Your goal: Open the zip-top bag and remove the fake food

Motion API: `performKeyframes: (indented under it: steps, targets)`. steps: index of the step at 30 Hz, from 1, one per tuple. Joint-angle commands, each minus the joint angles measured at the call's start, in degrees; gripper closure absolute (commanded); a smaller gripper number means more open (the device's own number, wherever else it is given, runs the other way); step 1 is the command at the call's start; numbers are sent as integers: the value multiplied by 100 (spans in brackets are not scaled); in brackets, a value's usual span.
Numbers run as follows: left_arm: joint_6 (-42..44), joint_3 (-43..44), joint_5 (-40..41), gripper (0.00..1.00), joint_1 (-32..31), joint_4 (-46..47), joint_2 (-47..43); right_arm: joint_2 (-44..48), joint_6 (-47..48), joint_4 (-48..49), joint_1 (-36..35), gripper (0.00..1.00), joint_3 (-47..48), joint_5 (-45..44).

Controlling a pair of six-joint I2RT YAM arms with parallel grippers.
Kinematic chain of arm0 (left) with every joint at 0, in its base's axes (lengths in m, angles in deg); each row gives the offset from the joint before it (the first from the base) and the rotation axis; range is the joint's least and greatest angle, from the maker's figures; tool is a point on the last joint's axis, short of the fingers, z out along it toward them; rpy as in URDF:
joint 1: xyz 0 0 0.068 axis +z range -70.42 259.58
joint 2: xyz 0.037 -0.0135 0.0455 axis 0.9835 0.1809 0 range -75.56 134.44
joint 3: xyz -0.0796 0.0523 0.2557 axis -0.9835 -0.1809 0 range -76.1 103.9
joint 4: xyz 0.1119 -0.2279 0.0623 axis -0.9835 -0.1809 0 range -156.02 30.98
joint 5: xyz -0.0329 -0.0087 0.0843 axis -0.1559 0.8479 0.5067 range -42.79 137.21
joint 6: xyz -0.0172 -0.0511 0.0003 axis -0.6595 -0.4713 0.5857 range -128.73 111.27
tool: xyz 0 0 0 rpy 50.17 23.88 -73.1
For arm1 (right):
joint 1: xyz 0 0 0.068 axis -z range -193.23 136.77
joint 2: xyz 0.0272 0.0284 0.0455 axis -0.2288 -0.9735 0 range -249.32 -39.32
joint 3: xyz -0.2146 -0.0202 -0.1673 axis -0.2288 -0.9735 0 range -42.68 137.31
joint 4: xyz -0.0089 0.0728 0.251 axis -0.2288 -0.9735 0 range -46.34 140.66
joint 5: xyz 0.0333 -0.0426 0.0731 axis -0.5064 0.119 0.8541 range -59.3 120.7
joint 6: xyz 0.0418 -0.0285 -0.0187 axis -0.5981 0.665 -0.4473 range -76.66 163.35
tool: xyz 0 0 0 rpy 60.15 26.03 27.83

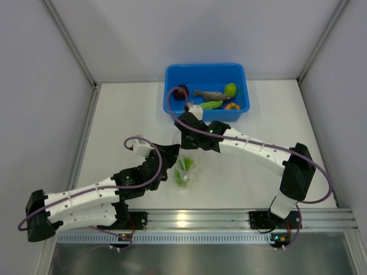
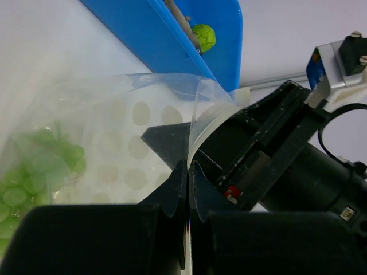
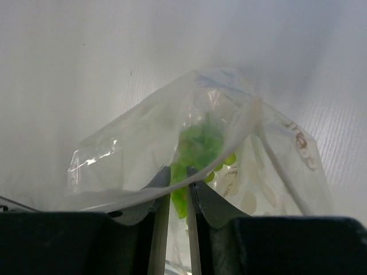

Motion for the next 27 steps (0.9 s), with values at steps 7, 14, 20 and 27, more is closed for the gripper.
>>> performKeyframes:
  steps: [7, 14, 20, 27]
  targets:
    - [-285, -399, 348, 100, -64, 199, -623, -109, -404, 855, -102, 83, -319, -352]
    - [-319, -574, 550, 100, -64, 191, -1001, 23, -422, 1621, -585, 83, -1058, -1018]
    - [-258, -645, 585, 100, -64, 182, -1107, -222, -457, 1675, -796, 77, -1217, -819]
    - [-232, -706, 515, 100, -64, 190, -1204, -759, -536, 928, -814, 67, -944, -554]
